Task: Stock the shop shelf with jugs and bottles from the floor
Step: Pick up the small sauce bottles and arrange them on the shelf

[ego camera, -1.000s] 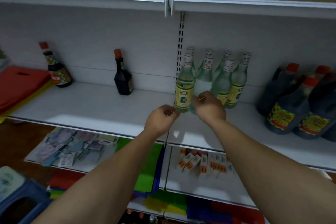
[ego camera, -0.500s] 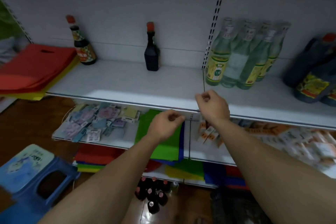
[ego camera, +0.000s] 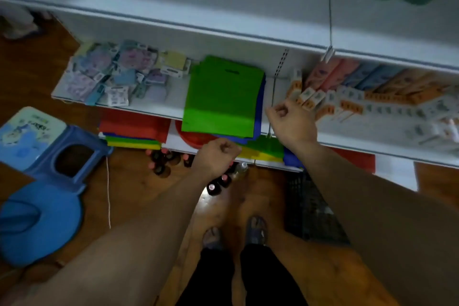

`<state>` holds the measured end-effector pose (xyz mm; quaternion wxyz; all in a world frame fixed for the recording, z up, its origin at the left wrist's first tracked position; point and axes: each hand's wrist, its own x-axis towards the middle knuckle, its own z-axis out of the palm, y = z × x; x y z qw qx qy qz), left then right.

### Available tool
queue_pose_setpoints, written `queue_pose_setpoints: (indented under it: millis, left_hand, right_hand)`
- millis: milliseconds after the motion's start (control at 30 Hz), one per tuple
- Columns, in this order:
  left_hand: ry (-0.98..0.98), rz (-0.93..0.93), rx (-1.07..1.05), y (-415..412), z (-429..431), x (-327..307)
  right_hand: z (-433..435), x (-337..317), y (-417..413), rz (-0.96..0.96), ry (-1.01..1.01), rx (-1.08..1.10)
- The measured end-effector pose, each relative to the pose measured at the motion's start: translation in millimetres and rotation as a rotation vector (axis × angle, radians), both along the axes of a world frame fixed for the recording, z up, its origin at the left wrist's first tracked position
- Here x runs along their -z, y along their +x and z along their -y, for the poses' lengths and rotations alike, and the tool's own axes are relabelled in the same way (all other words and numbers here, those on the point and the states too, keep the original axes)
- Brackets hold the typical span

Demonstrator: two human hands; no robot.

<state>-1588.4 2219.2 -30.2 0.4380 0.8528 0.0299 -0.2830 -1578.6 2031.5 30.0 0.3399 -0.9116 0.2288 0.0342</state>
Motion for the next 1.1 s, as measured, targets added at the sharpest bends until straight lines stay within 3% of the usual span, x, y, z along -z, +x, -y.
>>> queue_pose_setpoints:
  millis: [200, 567, 833, 1033, 1100]
  left_hand:
    - [0.075, -0.174, -0.027, -17, 7, 113]
    - [0.268, -0.316, -0.153, -42, 12, 342]
    - [0.124, -0.392, -0.468, -45, 41, 470]
    - [-0.053, -0.34, -0.753, -43, 51, 508]
    - [-0.07, -0.301, -0.754, -37, 48, 518]
  right_hand:
    - [8, 113, -6, -0.177, 0.06, -0.026]
    - [15, 361, -32, -0.467, 0.015, -0.109]
    - [7, 492, -21, -0.389, -0.001, -0.073]
    - [5, 543, -18, -0.34, 0.023, -0.1]
    - [4, 555, -17, -0.315, 0.038, -0.116]
